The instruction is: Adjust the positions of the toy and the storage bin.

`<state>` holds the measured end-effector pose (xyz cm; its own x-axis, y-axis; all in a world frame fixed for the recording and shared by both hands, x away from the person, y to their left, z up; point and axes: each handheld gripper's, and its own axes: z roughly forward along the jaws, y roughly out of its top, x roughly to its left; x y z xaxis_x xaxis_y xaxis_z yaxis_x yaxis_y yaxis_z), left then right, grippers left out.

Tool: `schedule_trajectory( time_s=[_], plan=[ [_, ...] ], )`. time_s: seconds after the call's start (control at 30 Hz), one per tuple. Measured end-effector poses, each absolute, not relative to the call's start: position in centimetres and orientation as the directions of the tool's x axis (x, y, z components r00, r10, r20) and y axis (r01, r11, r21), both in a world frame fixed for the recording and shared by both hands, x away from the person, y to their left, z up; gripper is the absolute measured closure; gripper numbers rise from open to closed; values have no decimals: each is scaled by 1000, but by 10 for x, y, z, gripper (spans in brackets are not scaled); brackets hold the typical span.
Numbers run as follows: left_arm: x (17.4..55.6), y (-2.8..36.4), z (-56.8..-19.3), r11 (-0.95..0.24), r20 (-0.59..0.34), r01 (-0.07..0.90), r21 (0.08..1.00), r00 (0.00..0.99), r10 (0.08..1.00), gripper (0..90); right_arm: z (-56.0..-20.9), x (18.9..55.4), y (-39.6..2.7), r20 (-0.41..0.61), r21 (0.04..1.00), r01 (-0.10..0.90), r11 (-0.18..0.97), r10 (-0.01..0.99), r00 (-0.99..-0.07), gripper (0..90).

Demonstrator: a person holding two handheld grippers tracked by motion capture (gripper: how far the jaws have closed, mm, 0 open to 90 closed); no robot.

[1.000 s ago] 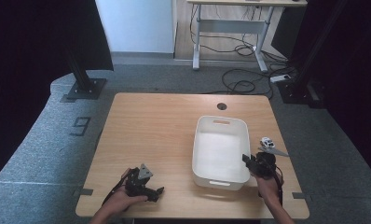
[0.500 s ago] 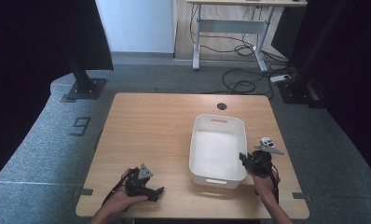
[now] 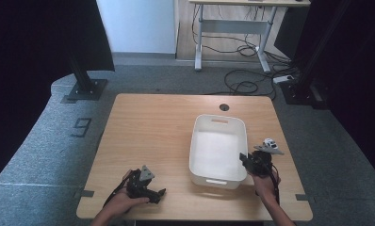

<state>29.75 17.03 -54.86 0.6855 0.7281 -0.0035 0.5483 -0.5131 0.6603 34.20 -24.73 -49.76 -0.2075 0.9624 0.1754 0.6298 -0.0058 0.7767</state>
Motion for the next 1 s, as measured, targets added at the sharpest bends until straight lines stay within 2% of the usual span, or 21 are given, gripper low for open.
schedule_trajectory(
  time_s=[1.0],
  plan=[
    [297,170,-549,-511,-3,550,660,683,731,0,-499,349,-227,167,791,612,5,960,-224,718]
  ],
)
